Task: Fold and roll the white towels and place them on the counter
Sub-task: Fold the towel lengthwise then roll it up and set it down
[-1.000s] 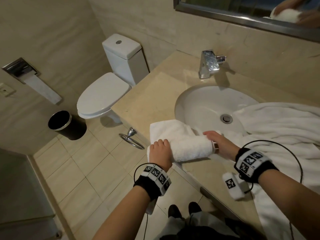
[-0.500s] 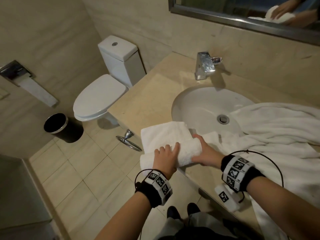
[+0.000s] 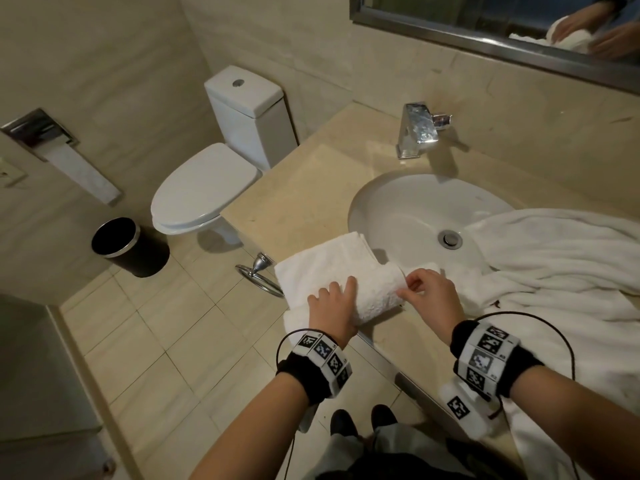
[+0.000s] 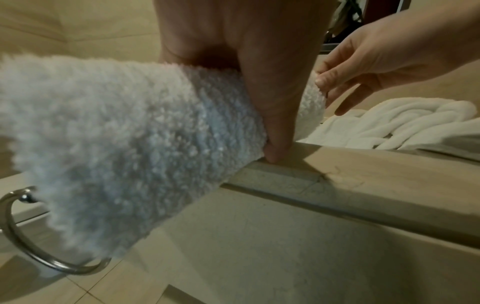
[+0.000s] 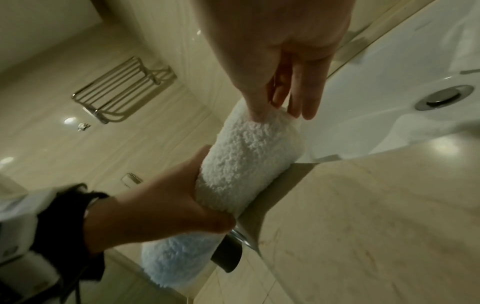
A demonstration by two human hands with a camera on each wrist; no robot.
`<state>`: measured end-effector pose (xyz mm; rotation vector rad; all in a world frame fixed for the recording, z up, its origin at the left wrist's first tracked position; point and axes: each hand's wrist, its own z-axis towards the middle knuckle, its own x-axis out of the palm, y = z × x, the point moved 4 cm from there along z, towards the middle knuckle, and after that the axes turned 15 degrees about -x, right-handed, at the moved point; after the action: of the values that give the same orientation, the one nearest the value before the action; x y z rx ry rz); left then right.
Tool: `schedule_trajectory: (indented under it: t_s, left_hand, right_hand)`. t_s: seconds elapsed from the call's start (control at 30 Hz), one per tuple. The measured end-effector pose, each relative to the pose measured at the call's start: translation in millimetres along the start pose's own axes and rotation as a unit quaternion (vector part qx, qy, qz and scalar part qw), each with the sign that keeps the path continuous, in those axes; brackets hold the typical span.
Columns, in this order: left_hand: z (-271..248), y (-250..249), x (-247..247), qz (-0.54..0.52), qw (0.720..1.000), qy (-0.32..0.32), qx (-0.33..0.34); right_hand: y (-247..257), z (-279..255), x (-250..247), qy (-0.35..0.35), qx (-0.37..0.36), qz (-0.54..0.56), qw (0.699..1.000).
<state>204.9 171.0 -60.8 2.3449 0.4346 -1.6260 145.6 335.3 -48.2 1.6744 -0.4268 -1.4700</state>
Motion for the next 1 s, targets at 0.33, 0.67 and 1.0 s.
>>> schedule_trajectory:
  t_s: [0.33,0.67,1.0]
  left_hand:
    - [1,8,4,-0.003,0.999,-0.007,0.041]
    - [10,12,0,-0.056,0.998,0.016,0.029]
    - [-5,71,21,-0.123,0.989,-0.066,-0.043]
  right_hand:
    - [-8,18,-6,0.105,-0.018,-0.115,0.988]
    - [40,19,32,0.267,-0.269,-0.247,0.892]
    - [45,37,40,0.355,-0.242,-0.283,0.858]
